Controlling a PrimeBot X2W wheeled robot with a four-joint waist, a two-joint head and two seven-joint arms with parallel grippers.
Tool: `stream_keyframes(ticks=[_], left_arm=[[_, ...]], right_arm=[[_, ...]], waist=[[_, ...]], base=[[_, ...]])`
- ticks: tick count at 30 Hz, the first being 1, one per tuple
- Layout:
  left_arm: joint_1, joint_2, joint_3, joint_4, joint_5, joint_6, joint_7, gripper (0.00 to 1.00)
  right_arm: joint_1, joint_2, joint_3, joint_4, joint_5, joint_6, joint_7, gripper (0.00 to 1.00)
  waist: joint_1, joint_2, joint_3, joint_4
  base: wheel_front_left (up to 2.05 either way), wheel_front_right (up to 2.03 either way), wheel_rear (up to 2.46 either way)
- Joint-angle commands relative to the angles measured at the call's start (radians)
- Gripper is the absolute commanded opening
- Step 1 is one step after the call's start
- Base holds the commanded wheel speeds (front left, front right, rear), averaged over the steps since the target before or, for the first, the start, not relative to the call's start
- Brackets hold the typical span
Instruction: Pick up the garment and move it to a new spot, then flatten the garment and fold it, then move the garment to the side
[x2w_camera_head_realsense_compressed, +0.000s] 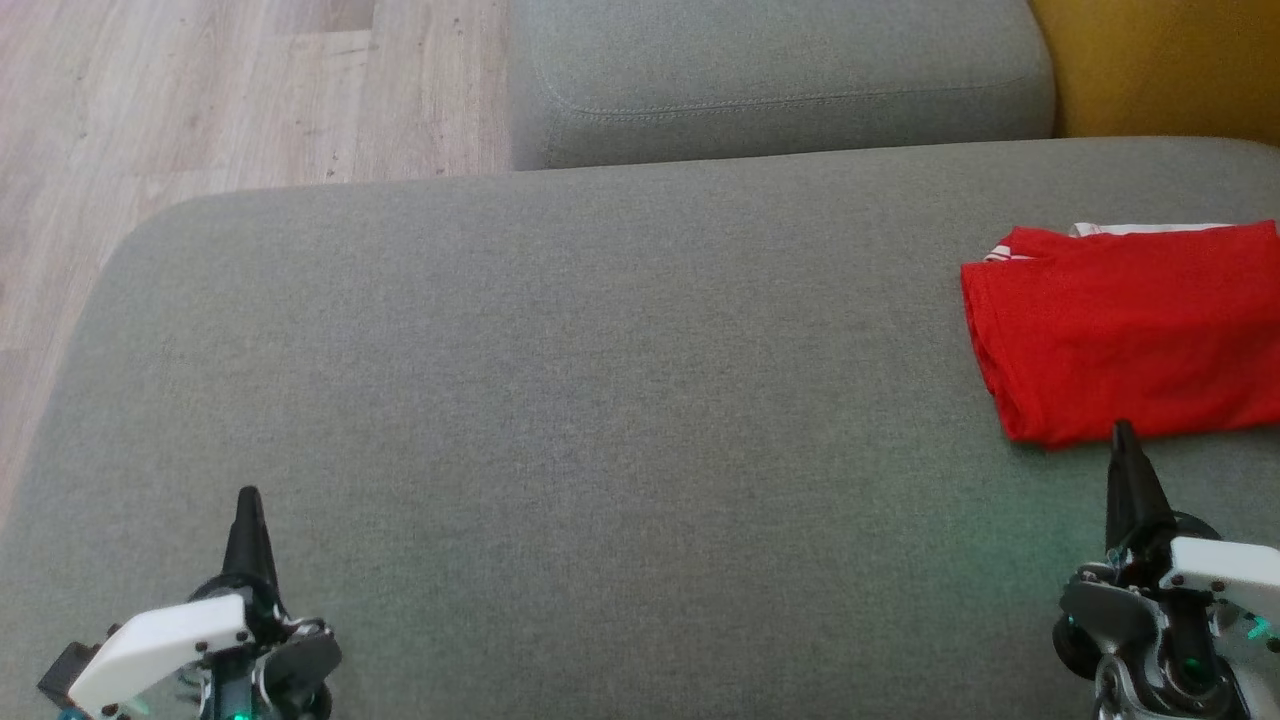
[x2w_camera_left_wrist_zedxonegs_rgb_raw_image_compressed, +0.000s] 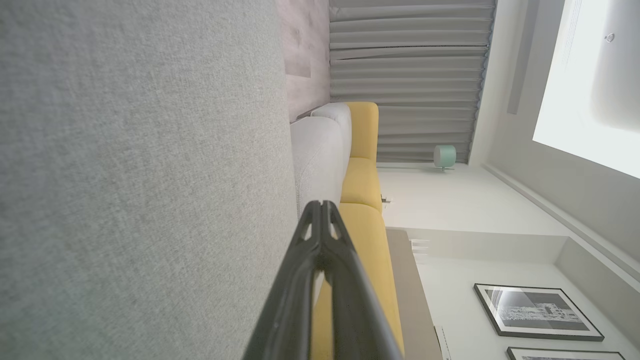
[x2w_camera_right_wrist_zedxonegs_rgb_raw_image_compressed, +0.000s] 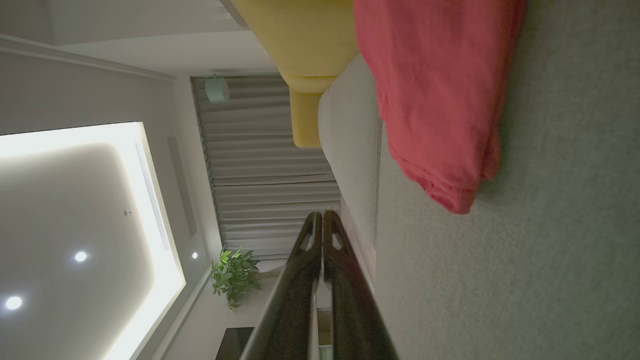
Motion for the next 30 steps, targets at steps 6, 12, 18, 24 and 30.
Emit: stream_keyframes(ticks=[6,12,18,24,30], left_arm=[[-0.05,0.006,0.044,-0.028,0.006,-0.006,0.009,0.0],[-0.05,0.005,0.046,-0.028,0.008,-0.006,0.011,0.0],[-0.05,0.004,0.047,-0.028,0.01,-0.006,0.012,0.0],[-0.05,0.002,0.049,-0.028,0.011,-0.006,0.014,0.0],[-0.05,0.001,0.051,-0.028,0.012,-0.006,0.015,0.0]], right_arm=[[-0.048,-0.014,0.016,-0.033,-0.002,0.007,0.007,0.0],[-0.049,-0.012,0.014,-0.033,-0.003,0.007,0.009,0.0],[-0.049,-0.011,0.013,-0.033,-0.004,0.007,0.01,0.0],[-0.049,-0.01,0.011,-0.033,-0.006,0.007,0.011,0.0],[-0.049,-0.009,0.01,-0.033,-0.006,0.007,0.012,0.0]], waist=[[0.0,0.0,0.0,0.0],[0.0,0.0,0.0,0.0],[0.0,0.0,0.0,0.0],[0.0,0.0,0.0,0.0],[0.0,0.0,0.0,0.0]], base=[[0.0,0.0,0.0],[0.0,0.0,0.0],[0.0,0.0,0.0],[0.0,0.0,0.0],[0.0,0.0,0.0]])
